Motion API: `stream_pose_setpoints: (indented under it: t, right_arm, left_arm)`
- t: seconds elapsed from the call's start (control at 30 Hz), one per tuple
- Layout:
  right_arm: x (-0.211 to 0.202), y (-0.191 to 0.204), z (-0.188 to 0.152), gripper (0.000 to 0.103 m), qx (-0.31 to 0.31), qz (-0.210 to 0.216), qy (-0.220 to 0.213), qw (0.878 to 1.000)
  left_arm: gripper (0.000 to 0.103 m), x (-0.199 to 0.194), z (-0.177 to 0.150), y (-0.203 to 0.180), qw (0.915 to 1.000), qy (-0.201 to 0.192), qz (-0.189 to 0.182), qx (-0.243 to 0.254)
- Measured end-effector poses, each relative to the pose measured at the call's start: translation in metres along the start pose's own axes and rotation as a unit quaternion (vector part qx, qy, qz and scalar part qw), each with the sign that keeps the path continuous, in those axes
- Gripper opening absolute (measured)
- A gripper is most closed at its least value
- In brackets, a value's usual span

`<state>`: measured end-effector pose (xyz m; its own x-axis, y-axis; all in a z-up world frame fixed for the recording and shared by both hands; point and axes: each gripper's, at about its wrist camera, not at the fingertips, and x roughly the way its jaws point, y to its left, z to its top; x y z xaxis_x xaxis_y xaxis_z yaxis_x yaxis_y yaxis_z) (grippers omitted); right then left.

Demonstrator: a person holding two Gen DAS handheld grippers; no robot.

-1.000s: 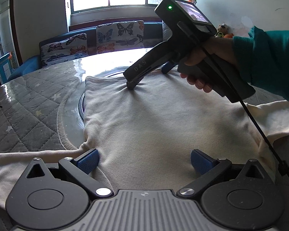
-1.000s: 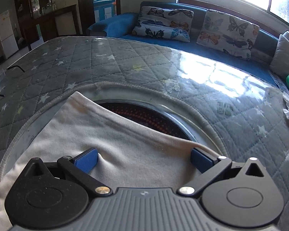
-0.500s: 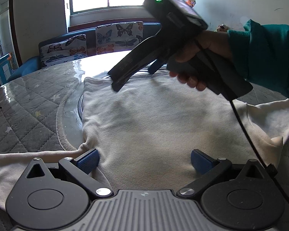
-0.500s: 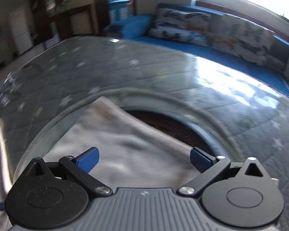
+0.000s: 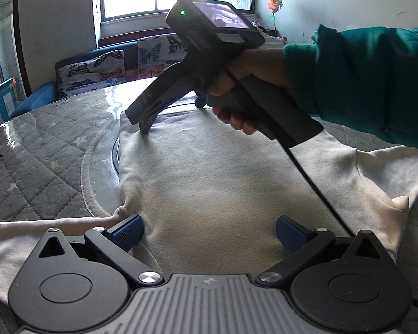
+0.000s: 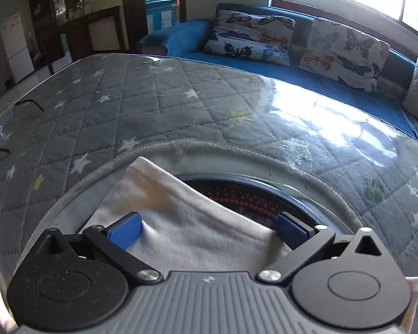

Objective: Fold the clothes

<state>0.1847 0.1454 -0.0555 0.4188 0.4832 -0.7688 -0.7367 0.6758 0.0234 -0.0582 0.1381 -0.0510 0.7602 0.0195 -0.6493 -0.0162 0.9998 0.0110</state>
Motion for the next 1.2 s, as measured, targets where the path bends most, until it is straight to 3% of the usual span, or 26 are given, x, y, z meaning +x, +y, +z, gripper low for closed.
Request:
stream_pose_setpoints:
  t: [0.33, 0.5, 0.73, 0.83, 0.97, 1.2]
  right_arm:
    - [0.005, -0.013, 0.010, 0.102, 0.029, -0.026, -0.010, 0.999]
    - [-0.018, -0.026, 0.010, 0.100, 0.023, -0.019, -0.017, 0.999]
    - [-0.047, -0.050, -0.018, 0.095, -0.008, -0.042, 0.017, 0.999]
    - [-0.043, -0.066, -0.031, 0.095, 0.017, -0.057, 0.029, 0.998]
    - [-0.046, -0.075, -0.034, 0.095, 0.036, -0.048, 0.014, 0.998]
    - [-0.103, -0.057, -0.062, 0.095, -0.031, -0.015, 0.000, 0.999]
  left_arm:
    - [0.103, 0.001, -0.001, -0.003, 1.0000, 0.001, 0.001, 0.000]
    - [0.103, 0.000, 0.000, -0.001, 1.0000, 0.001, 0.001, 0.001]
    - [0.103, -0.001, -0.001, -0.001, 1.0000, 0.000, 0.002, 0.001]
    - [0.103, 0.000, 0.000, -0.001, 1.0000, 0.000, 0.003, 0.001]
    - [0.103, 0.000, 0.001, 0.000, 1.0000, 0.006, 0.002, 0.002]
    - [0.103, -0.013, 0.005, 0.008, 0.9999, 0.008, -0.004, -0.013]
